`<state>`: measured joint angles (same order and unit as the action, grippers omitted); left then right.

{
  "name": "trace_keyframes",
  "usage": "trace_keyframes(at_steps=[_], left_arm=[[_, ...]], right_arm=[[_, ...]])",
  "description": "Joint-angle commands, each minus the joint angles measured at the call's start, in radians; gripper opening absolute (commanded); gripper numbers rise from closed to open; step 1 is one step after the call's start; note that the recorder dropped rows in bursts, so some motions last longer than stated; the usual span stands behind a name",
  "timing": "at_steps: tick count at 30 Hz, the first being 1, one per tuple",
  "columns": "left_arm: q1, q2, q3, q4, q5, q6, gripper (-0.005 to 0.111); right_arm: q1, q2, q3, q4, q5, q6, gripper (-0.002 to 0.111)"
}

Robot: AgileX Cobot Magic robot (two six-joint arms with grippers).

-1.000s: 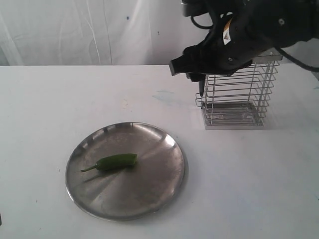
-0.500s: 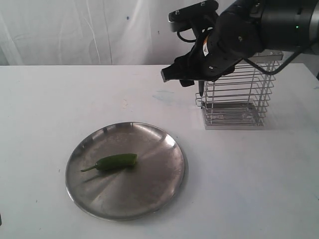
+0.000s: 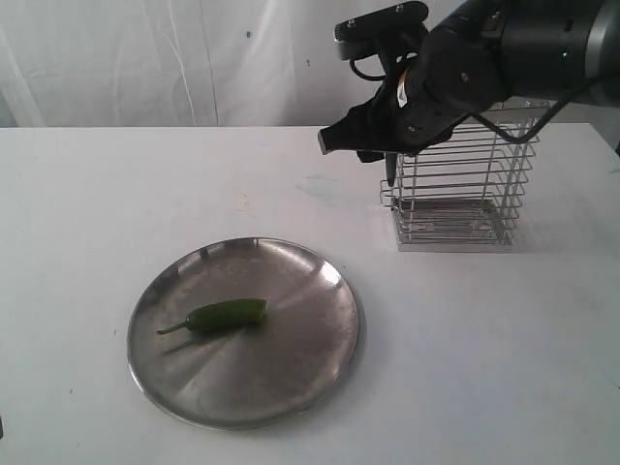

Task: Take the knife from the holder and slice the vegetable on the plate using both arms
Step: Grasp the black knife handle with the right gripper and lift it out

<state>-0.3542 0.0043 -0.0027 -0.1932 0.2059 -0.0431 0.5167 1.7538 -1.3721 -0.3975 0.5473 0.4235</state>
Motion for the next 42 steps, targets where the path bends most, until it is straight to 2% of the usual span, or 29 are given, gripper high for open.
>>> trace_keyframes(at_steps=[1,7,10,22,32,42], left_arm=[[-0.006,-0.004,0.003,-0.007,0.004,-0.002,0.0],[-0.006,-0.004,0.003,-0.007,0.004,-0.002,0.0],[-0.006,-0.004,0.003,-0.007,0.004,-0.002,0.0],[-0.006,-0.004,0.003,-0.007,0.004,-0.002,0.0],[-0.006,-0.004,0.003,-0.007,0.004,-0.002,0.0],[-0.006,-0.004,0.003,-0.007,0.004,-0.002,0.0]], right_arm=[[-0.016,0.013,-0.003,-0.006,0.005,0.003,0.045],[-0.02,0.015,-0.005,-0.006,0.037,0.003,0.025],[-0.022,0.015,-0.005,-0.01,0.038,0.003,0.021],[-0.023,-0.022,-0.005,-0.018,0.082,0.003,0.021],[-0.015,-0.229,-0.003,0.0,0.214,-0.005,0.017],[0.079,-0.46,0.118,0.009,0.259,-0.028,0.017]])
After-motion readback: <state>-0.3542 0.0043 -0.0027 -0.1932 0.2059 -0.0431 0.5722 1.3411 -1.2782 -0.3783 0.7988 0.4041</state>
